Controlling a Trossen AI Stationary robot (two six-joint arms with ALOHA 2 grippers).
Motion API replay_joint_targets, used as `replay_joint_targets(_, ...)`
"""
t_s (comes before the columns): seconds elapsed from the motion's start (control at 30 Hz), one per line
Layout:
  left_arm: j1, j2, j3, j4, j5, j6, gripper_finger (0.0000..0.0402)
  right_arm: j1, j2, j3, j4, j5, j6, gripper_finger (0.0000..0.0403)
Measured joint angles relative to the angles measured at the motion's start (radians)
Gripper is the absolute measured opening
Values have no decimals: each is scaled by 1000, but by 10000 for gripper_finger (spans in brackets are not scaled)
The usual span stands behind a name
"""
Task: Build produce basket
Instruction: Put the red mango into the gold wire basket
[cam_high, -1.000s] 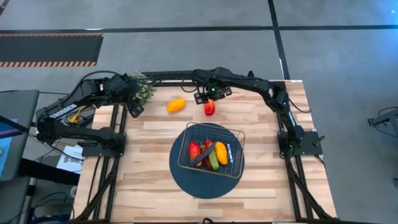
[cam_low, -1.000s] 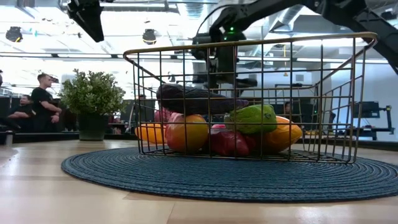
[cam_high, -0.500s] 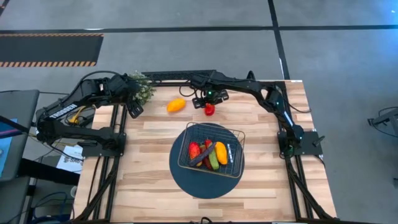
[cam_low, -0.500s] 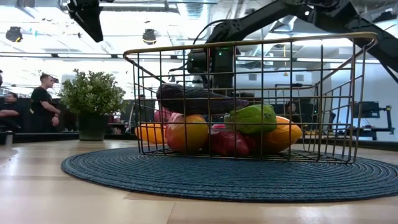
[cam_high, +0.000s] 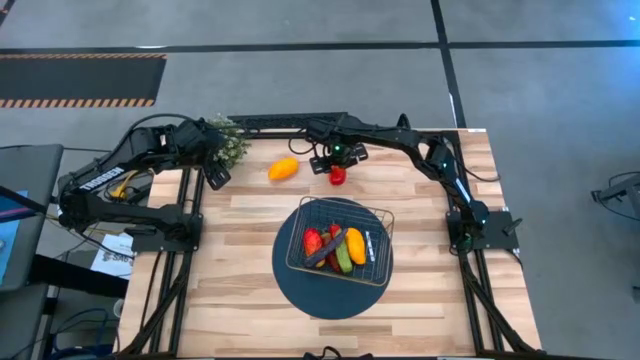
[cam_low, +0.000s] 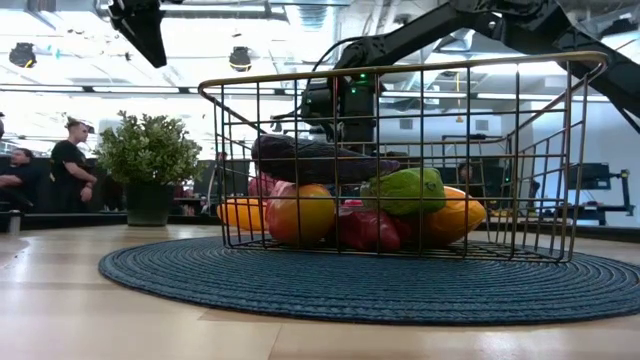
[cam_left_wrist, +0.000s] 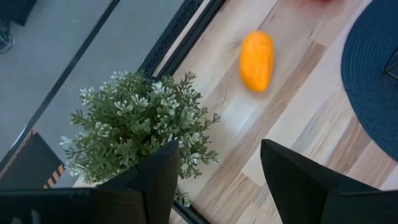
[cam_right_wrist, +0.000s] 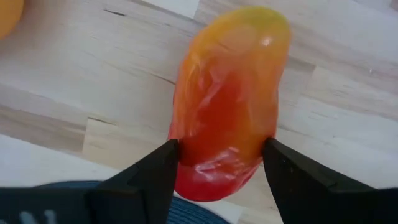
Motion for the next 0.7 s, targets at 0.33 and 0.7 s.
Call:
replay_joint_targets(0.33,0,0,0,1,0,-1,212,0,0,0,-3,-2,-71,59)
replay_joint_targets(0.7,0,0,0,0,0,-7,212,3,-4,-2,-2,-2,-106,8)
